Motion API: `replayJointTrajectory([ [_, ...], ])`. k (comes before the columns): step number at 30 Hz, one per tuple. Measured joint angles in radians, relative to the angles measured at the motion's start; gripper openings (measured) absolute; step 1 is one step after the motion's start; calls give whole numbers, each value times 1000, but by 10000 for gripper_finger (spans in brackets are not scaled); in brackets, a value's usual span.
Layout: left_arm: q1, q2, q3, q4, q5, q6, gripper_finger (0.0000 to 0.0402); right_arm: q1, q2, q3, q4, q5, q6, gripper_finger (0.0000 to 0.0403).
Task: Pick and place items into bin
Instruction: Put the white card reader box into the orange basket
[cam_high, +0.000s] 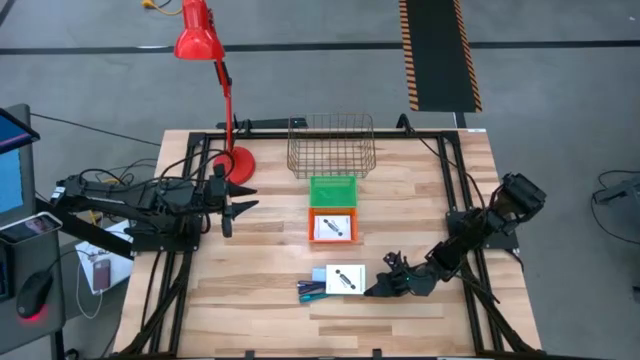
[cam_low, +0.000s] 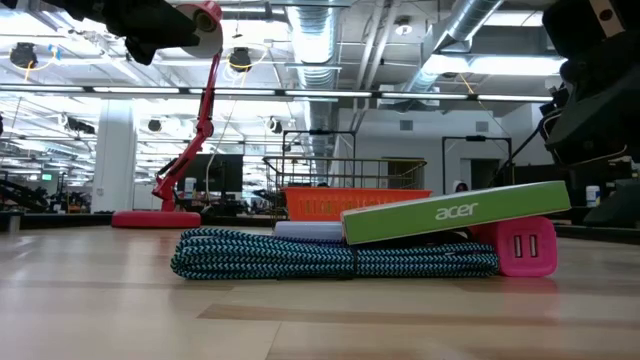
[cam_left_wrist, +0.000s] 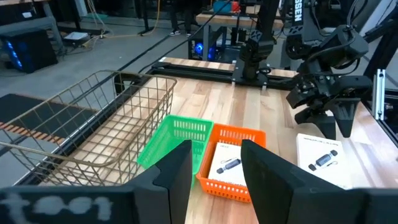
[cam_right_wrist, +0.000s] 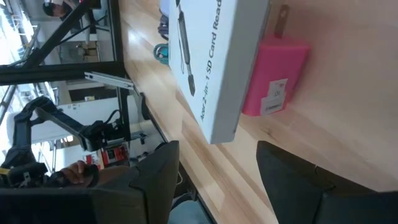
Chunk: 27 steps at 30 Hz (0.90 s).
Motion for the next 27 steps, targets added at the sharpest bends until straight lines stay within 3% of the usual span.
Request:
replayJointTrajectory([
  [27,0,0,0,-11,2,-14,128,5,0,54,-73,1,8,212],
])
